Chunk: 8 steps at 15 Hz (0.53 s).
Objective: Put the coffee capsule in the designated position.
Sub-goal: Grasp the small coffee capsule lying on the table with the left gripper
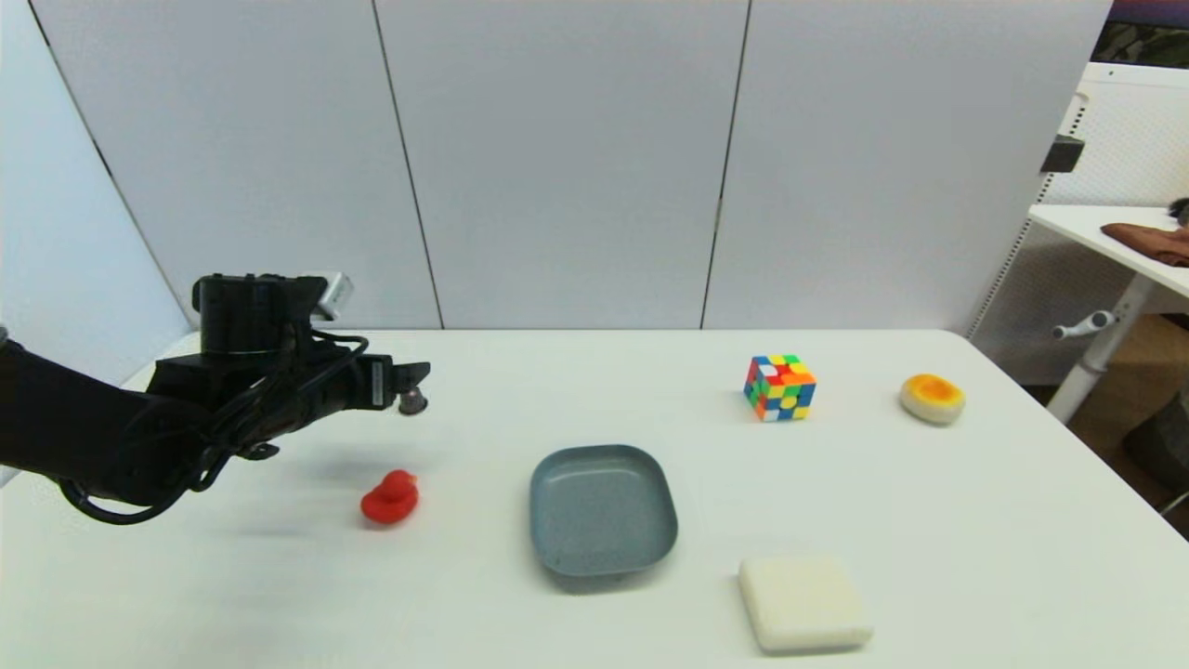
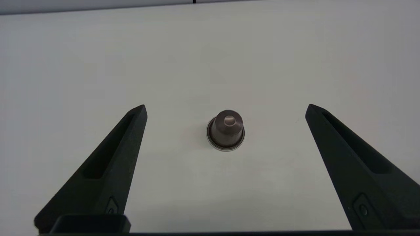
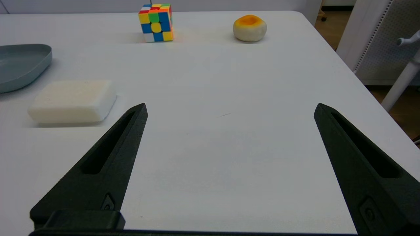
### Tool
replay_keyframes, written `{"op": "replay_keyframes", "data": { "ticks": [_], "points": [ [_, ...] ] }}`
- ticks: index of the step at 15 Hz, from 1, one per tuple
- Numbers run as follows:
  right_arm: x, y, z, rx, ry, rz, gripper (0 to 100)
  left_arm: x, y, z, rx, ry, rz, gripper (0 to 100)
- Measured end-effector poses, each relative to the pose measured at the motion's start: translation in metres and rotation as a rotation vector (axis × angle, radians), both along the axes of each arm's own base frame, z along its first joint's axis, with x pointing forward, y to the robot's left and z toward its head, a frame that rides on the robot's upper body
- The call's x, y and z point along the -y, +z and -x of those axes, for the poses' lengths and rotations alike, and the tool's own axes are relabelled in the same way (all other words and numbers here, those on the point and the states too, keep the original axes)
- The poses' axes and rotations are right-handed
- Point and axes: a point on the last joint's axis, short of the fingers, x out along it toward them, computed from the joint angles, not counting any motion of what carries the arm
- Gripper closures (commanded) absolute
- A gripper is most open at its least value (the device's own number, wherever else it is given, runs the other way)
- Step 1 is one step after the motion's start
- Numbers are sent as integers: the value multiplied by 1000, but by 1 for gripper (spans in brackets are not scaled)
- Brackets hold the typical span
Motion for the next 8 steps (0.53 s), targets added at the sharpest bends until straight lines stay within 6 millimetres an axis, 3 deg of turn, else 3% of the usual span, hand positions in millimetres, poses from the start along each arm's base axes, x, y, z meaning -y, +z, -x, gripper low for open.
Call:
{"op": "replay_keyframes", "data": {
  "ticks": [8],
  "points": [
    [0,0,0,0,0,0,0,0,-34,-3,-41,1,-8,0]
  ]
}}
